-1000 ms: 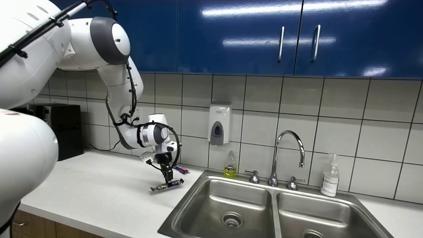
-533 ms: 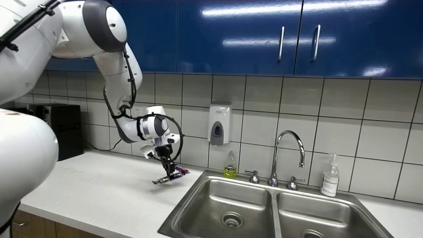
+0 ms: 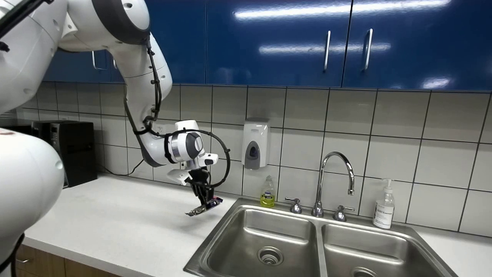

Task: Put one sachet in the sink on the left.

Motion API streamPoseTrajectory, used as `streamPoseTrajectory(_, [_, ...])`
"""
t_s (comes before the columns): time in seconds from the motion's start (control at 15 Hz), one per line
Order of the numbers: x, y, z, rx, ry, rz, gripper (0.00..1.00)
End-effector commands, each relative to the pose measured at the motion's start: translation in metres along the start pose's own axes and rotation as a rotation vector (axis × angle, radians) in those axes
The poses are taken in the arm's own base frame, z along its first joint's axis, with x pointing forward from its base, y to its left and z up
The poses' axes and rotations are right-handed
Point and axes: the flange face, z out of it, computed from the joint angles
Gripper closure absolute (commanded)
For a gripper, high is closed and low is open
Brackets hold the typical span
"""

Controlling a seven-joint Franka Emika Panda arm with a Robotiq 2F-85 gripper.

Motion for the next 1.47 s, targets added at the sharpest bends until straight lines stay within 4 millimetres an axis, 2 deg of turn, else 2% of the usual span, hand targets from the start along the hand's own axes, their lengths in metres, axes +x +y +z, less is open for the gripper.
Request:
streamPoseTrajectory(0.0, [-0.001, 0.042, -0.008, 0.032, 0.01, -0.078, 0.92])
streamPoseTrajectory(0.4, [0.013, 0.12, 0.009, 0.027, -0.014, -0.071, 0.92])
streamPoseTrajectory(0.6, [0.026, 0.16, 0.02, 0.02, -0.032, -0.047, 0.92])
streamPoseTrajectory(0.8, [0.04, 0.192, 0.031, 0.015, -0.044, -0.036, 0.92])
streamPoseTrajectory(1.07, [0.06, 0.215, 0.054, 0.019, -0.051, -0.043, 0.92])
streamPoseTrajectory(1.4, [0.082, 0.213, 0.103, 0.032, -0.064, -0.058, 0.92])
